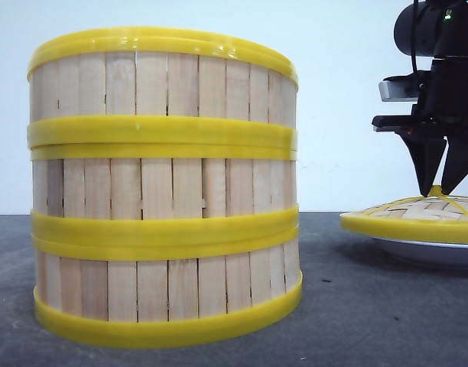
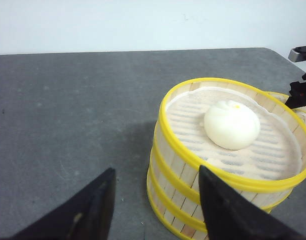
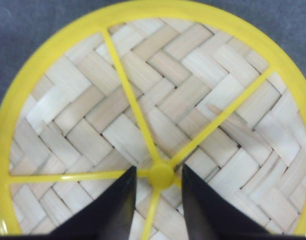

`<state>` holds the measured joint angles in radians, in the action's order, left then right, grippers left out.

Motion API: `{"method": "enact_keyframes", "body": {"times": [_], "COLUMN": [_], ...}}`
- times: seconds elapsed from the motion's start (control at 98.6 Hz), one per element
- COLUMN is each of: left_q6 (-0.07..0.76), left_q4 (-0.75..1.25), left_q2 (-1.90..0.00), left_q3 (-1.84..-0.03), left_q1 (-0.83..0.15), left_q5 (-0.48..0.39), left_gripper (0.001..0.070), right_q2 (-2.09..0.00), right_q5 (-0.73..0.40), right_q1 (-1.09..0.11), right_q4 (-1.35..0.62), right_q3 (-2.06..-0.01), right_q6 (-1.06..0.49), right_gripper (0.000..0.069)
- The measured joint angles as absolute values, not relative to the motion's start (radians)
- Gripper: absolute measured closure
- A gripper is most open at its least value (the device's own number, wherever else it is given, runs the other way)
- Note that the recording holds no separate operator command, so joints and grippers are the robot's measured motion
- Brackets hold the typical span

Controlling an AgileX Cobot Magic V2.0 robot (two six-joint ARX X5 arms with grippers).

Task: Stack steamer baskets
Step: 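Lower the right gripper to the lid knob on the white plate and grasp, then lift the bamboo lid with the right gripper and carry it over the stack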

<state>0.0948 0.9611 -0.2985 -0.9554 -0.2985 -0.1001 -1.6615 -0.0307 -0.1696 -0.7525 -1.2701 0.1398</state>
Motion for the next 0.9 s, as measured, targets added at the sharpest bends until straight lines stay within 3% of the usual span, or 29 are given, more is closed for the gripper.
{"method": "enact_keyframes", "body": {"times": [0.142,0.548,0.903], "left_q6": [0.095,0.095,0.095], "left_q4": [0.961,0.961,0.961], "left_q2": [-0.299,-0.299,-0.299], "left_q3": [-0.955,-0.955,-0.955], "left_q1": [-0.299,-0.299,-0.299], "left_q5": [-0.100,-0.100,-0.100], "left_gripper": [0.0405,0.0405,0.0405], "right_q2": [-1.662,-1.640,-1.419], "right_q5": [-0.033,-0.030,0.000], "right_q1": [-0.170,-0.170,-0.171], "right_q4": [-0.746,-0.758,-0.853], "right_q3": [-1.271,-1.271,-1.373], "right_q6": [0.140,0.142,0.107], "right_gripper": [0.0634,0.0635,0.0636]}}
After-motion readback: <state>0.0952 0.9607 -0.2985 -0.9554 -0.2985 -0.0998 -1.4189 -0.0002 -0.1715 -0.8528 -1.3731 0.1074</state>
